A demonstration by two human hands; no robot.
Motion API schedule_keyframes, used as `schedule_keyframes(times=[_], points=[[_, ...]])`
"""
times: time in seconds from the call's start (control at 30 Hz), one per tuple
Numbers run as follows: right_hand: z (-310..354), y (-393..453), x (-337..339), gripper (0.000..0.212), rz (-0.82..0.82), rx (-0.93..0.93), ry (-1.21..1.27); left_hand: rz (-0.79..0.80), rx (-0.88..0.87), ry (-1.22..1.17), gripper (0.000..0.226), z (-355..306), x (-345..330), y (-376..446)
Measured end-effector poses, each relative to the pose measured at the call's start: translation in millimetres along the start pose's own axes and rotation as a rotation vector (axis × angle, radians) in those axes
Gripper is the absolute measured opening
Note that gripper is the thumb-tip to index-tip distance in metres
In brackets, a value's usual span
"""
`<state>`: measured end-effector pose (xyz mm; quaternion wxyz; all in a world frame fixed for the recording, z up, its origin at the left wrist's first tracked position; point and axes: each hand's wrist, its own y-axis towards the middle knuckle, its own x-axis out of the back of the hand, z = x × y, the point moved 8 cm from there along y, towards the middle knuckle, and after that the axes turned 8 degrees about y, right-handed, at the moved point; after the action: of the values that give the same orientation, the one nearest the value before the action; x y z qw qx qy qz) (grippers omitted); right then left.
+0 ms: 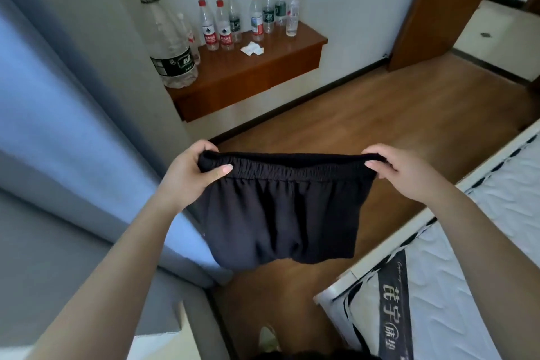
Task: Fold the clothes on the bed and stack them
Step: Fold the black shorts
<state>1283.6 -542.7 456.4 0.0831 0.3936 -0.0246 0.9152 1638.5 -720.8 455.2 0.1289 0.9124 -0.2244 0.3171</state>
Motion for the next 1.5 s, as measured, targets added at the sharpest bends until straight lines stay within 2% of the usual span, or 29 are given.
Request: schedule_keyframes(times=[0.2, 0.3, 0.37, 0.53, 0.63, 0.77, 0.9, 1.03, 1.13, 1.2, 1.3, 1.5], points=[[3, 26, 4, 0.015, -0.072, -0.048, 0.012, 0.008, -0.015, -0.127, 0.029, 4, 11, 44], [-8, 38, 17, 0.01, -0.125, -0.069, 0.055, 0.048, -0.018, -0.167, 0.033, 1, 4, 70], [-20, 47, 24, 0.014, -0.174, -0.092, 0.086, 0.071, -0.02, -0.175, 0.037, 0, -4, 89], [-56, 70, 43, 0.008, -0.3, -0.119, 0.192, 0.209, -0.06, -0.172, 0.037, -10, -35, 145], [-91, 89, 63, 0.01, -0.401, -0.173, 0.286, 0.323, -0.158, -0.134, 0.032, -38, -63, 186], [-120, 110, 103, 0.027, -0.55, -0.157, 0.411, 0.436, -0.212, -0.129, 0.02, -82, -100, 249], [-144, 125, 149, 0.024, -0.589, -0.147, 0.481, 0.528, -0.231, -0.137, 0.017, -124, -129, 304], [-165, 130, 187, 0.035, -0.649, -0.185, 0.472, 0.675, -0.222, -0.186, 0.016, -154, -168, 347], [-184, 125, 206, 0.026, -0.703, -0.208, 0.524, 0.776, -0.238, -0.208, 0.014, -173, -203, 373], [-199, 118, 220, 0.018, -0.759, -0.229, 0.563, 0.843, -0.233, -0.284, 0.023, -188, -229, 394], [-220, 105, 241, 0.016, -0.865, -0.286, 0.548, 0.884, -0.266, -0.339, 0.029, -215, -269, 431], [-286, 85, 280, 0.023, -1.049, -0.552, 0.468, 0.843, -0.39, -0.279, 0.02, -271, -369, 501]])
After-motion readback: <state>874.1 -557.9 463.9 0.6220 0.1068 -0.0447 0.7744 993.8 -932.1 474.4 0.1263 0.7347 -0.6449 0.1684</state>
